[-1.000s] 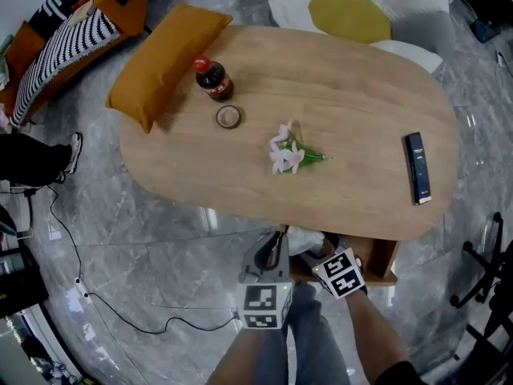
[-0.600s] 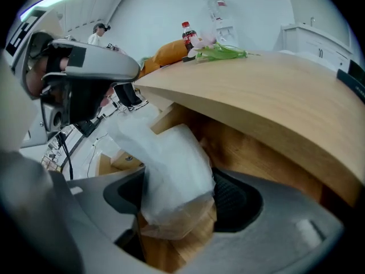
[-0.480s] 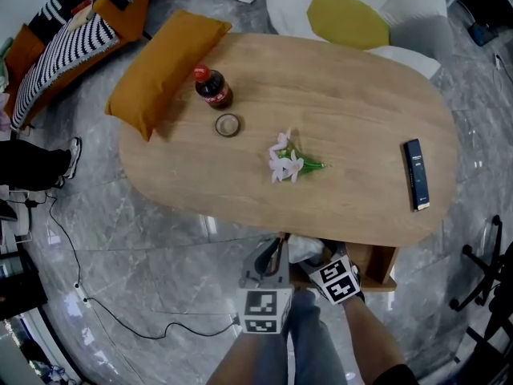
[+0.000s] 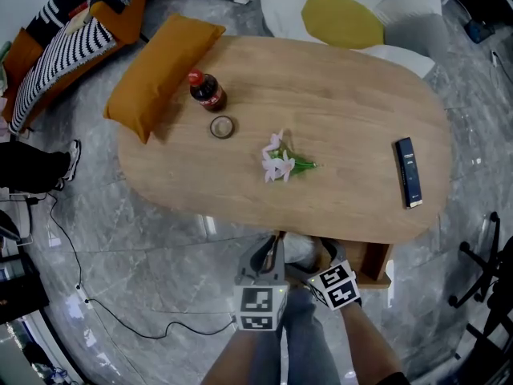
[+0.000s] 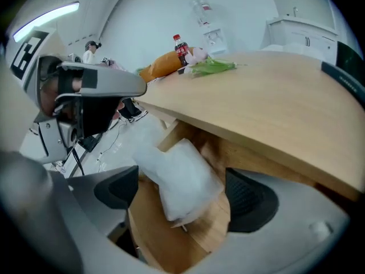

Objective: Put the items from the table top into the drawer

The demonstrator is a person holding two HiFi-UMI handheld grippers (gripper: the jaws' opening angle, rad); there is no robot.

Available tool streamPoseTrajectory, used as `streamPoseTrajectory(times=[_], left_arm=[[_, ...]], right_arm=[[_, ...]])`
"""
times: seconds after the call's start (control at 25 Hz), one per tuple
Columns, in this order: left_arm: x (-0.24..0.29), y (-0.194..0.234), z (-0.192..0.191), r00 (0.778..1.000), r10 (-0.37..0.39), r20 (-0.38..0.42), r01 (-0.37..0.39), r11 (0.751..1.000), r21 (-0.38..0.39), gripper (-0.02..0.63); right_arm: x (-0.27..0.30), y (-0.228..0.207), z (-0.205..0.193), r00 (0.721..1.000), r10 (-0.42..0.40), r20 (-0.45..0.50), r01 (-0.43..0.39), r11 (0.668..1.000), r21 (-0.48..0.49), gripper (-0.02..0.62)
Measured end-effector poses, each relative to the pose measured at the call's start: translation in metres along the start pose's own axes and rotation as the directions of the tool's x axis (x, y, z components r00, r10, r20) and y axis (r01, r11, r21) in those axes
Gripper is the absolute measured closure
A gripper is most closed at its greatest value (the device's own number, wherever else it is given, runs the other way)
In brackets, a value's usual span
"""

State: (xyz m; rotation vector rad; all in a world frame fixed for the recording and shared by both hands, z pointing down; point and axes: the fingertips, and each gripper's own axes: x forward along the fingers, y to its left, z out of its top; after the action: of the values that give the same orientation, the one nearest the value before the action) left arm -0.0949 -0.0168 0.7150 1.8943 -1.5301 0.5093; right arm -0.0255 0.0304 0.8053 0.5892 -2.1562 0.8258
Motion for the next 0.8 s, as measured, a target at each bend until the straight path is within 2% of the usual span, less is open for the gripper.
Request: streamPoseTrajectory(times=[0.28, 0.52, 0.8], left_arm=[[-0.015, -0.021, 0.042, 0.999, -0.029, 0.039, 0.027, 0.999, 0.046, 0.578], [-0.034, -0.045, 0.085, 0.995, -0.053, 0.09, 0.047, 0.997, 0.066, 0.578], [-0.063, -0.076, 0.125, 0.987, -0.084, 0.14, 0.072, 0.994, 0.085, 0.578]], right_arm=[[-0.052, 0.017, 0.044, 0.99, 0.004, 0.14, -0.015, 0.997, 0.074, 0.133], [-0.115, 0.013, 0.094, 0.965, -0.051, 0.259, 0.031, 0.996, 0.082, 0.133], [-0.182, 0.015, 0.14, 0.934, -0.094, 0.345, 0.079, 0.995, 0.057, 0.135]])
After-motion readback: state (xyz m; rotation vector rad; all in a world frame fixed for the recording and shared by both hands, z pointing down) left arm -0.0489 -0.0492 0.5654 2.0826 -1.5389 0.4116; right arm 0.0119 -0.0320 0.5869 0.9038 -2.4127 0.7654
